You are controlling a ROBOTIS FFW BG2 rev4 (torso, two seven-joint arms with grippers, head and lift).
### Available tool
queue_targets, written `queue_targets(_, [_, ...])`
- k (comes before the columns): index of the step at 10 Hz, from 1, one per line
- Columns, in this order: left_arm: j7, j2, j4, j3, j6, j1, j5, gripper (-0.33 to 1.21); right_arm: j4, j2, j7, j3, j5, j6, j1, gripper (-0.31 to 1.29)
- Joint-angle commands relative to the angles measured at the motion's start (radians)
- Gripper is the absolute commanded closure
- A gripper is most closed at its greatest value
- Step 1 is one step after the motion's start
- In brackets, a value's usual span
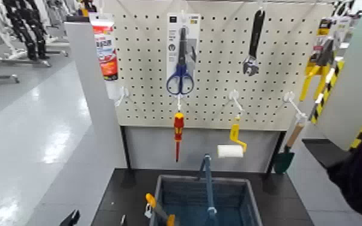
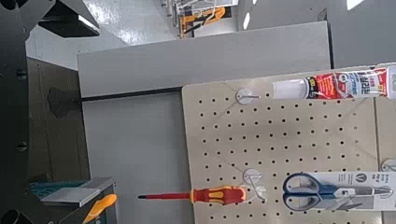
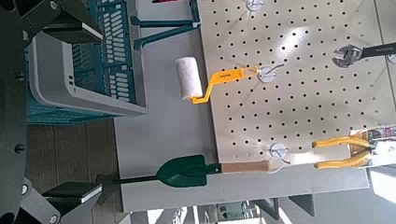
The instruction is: Put the red glue tube into the crate.
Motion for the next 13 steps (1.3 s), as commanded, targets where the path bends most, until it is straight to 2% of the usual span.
queue_targets(1, [-0.003, 0.001, 0.003, -0.002, -0.002, -0.003, -0.001, 0.1, 0.001, 0.114, 0.0, 0.001, 0.0, 0.001, 0.0, 0.17])
queue_targets(9, [-0.043, 0.001, 0.0, 0.014, 0.003, -0.013, 0.003, 0.1, 0.0, 0.115, 0.0, 0.001, 0.0, 0.003, 0.001, 0.17])
queue_targets(12, [-0.107, -0.004, -0.021, 0.057, 0.048, -0.04, 0.026, 0.1, -0.002, 0.114, 0.0, 0.001, 0.0, 0.008, 0.001, 0.17])
queue_targets(13, [-0.165, -0.01, -0.047, 0.086, 0.107, -0.062, 0.046, 0.1, -0.002, 0.115, 0.0, 0.003, 0.0, 0.009, 0.001, 0.17])
